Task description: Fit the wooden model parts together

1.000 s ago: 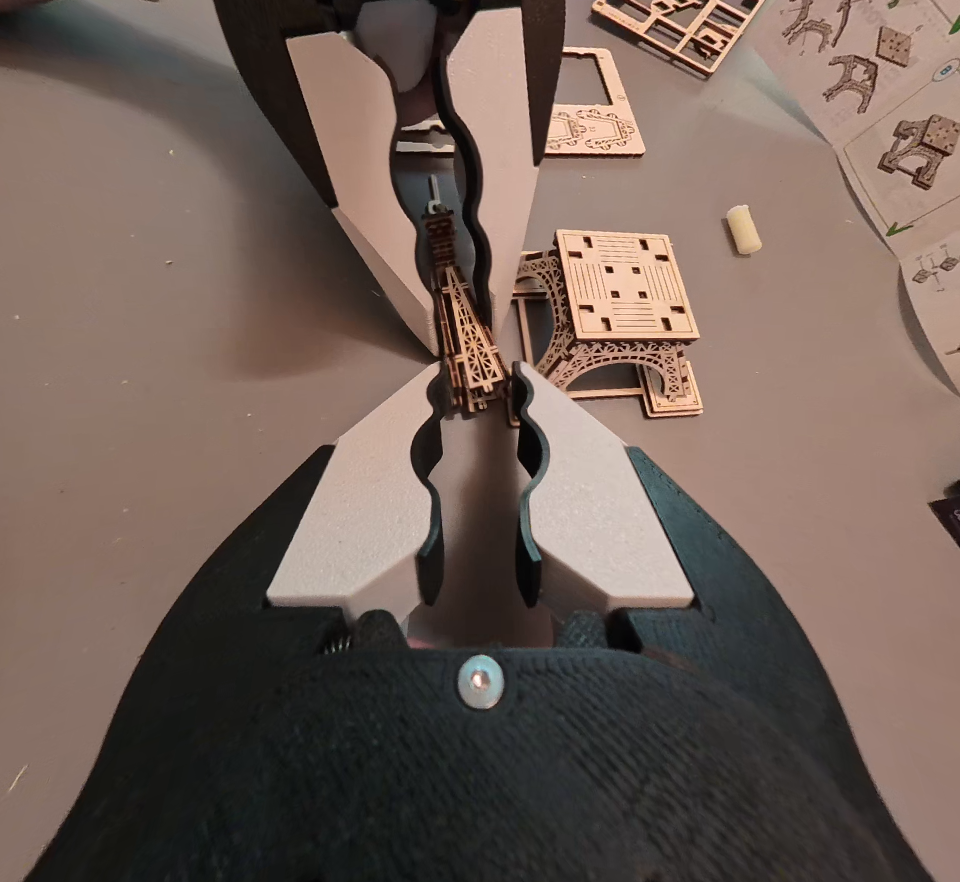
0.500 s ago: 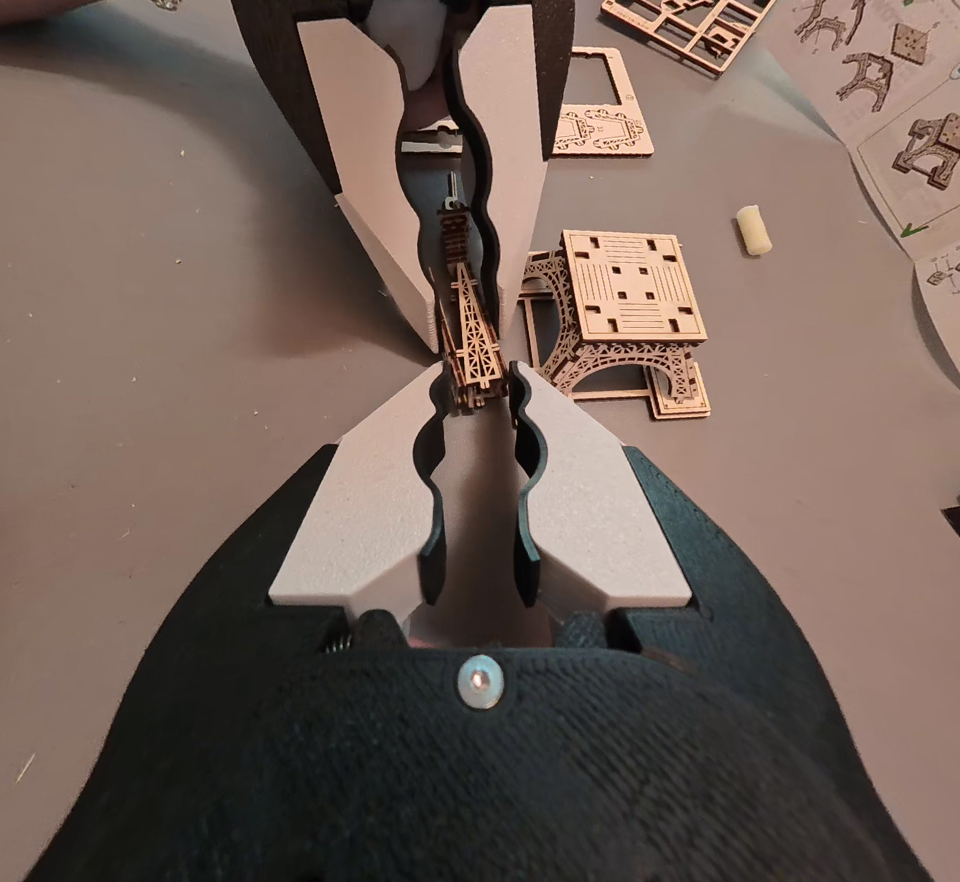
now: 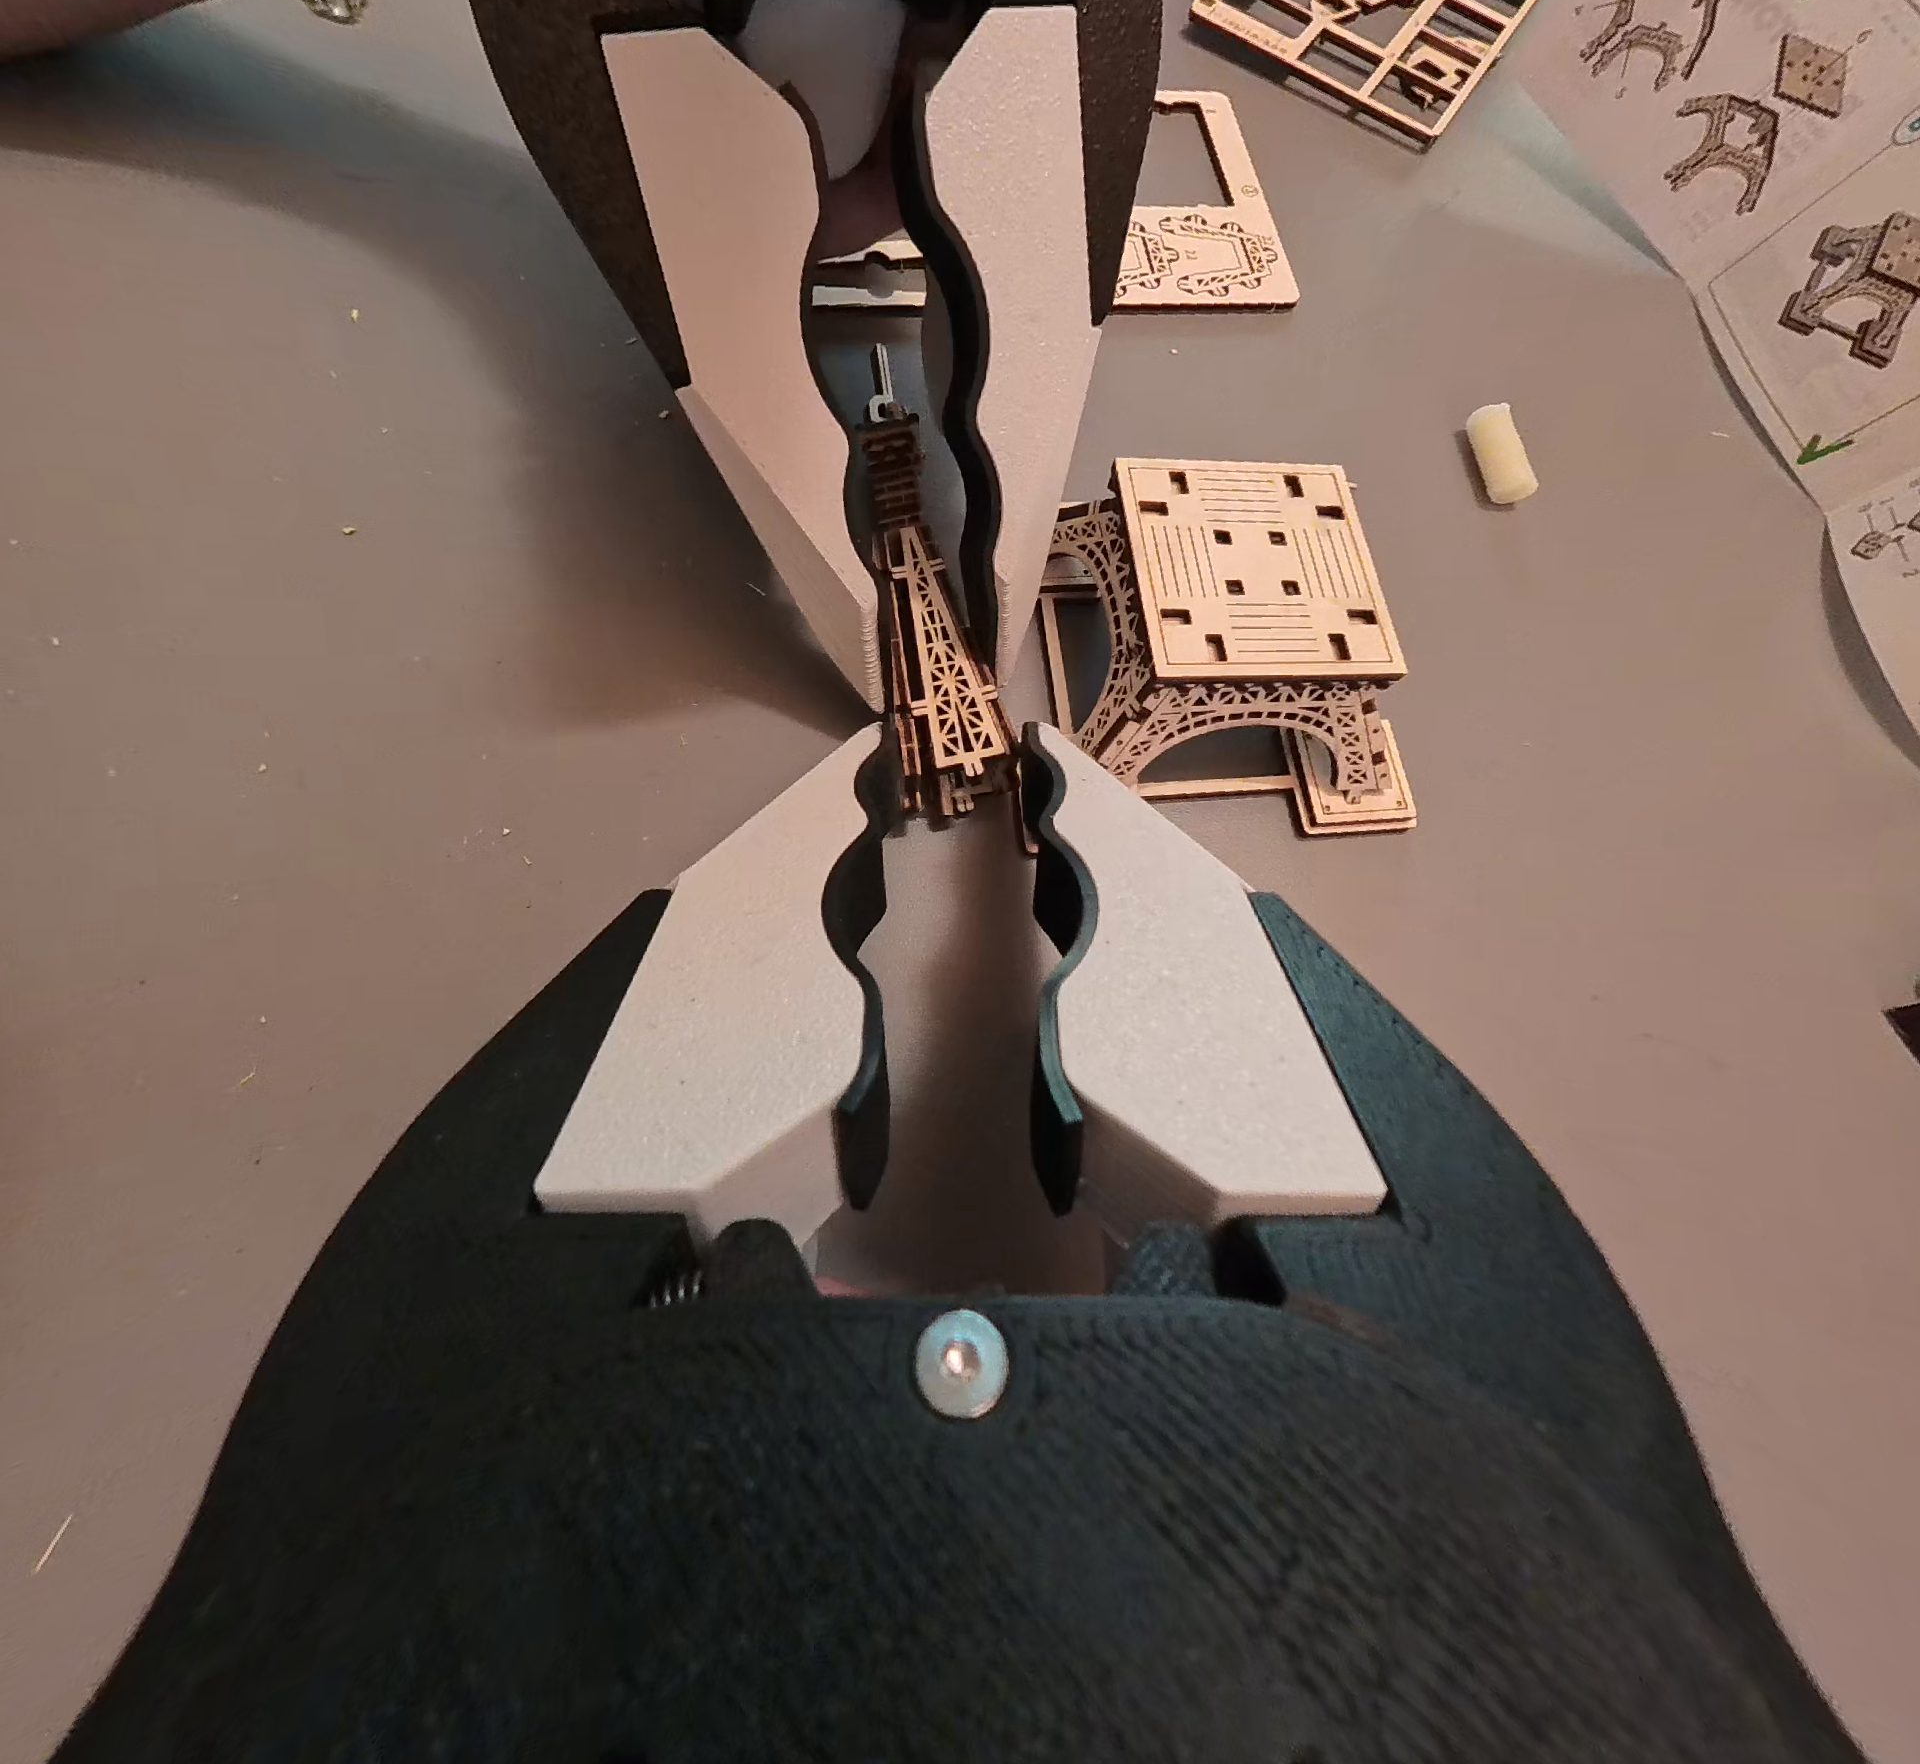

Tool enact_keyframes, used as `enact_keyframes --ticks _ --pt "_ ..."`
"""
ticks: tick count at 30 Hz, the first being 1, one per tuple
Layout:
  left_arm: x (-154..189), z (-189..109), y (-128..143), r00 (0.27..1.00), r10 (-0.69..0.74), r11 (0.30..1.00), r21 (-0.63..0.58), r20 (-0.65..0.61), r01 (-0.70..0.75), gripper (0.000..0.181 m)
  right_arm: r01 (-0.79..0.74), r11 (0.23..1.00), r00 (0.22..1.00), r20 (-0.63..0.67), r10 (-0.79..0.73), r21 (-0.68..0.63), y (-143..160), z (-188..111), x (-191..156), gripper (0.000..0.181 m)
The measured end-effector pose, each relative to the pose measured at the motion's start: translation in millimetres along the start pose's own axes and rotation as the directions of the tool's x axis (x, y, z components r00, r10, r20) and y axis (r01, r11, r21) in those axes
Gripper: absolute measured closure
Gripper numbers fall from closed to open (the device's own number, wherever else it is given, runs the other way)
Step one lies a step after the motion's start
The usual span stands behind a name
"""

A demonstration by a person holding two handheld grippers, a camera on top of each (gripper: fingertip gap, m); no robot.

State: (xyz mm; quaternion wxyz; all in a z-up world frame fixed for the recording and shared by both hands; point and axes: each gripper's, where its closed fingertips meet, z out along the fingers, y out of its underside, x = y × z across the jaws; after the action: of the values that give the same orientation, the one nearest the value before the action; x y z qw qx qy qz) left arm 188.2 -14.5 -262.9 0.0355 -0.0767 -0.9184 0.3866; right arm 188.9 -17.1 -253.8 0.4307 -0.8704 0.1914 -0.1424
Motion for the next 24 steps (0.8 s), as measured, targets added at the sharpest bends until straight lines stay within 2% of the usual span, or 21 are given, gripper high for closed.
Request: enact_keyframes --ticks 5,8,13,24 --pt "0.9 -1.6 1.4 1.0 0.017 1.0 0.0 -0.005 -0.017 0.164 -0.023 1.0 1.0 0.018 0.022 0.017 -2.0 -1.8 0.2 0.161" --pt "1.3 -2.0 1.7 0.999 0.038 0.999 0.007 0.001 -0.038 0.164 -0.02 1.0 0.999 0.034 0.02 0.01 -1.2 -1.1 -2.1 0.153" --pt "2.2 -2.0 1.7 0.999 0.053 0.999 0.006 0.002 -0.053 0.164 0.014 0.999 1.0 0.012 -0.013 -0.037 4.5 4.0 -1.8 0.16" --pt "1.7 -0.6 0.4 0.999 0.037 0.999 0.016 0.0 -0.037 0.164 -0.007 1.0 1.0 0.023 0.007 0.008 -1.2 -0.4 -0.6 0.161"
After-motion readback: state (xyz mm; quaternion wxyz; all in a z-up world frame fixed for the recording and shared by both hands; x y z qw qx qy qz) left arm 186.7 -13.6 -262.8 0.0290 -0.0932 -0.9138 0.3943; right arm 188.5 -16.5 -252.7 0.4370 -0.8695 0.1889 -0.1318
